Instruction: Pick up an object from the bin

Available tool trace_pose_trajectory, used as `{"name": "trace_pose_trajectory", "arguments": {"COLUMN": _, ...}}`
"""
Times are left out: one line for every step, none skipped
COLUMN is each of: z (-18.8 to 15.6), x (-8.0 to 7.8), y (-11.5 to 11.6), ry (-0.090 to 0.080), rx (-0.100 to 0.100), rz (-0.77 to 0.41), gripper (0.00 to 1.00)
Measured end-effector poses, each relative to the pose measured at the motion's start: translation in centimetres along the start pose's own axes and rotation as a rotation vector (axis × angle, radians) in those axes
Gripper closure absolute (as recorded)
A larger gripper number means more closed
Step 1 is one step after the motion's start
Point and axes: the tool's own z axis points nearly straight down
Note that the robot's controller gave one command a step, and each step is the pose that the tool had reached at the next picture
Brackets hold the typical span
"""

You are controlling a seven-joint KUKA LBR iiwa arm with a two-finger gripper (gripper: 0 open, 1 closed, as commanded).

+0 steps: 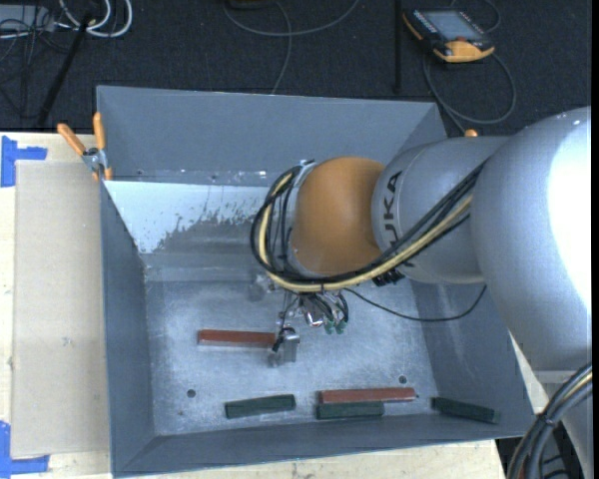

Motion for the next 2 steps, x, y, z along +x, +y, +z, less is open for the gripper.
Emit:
{"name": "trace_pose_trajectory", "arguments": {"z": 0.0, "x": 0.2, "y": -0.1, "ry": 0.005, "rx": 0.0, "rz": 0.003, "gripper": 1.0}}
{"name": "trace_pose_trajectory", "arguments": {"z": 0.0, "x": -4.0, "y": 2.9, "ry": 0.001, "rx": -0.001, "rz": -0.403, "gripper": 1.0}}
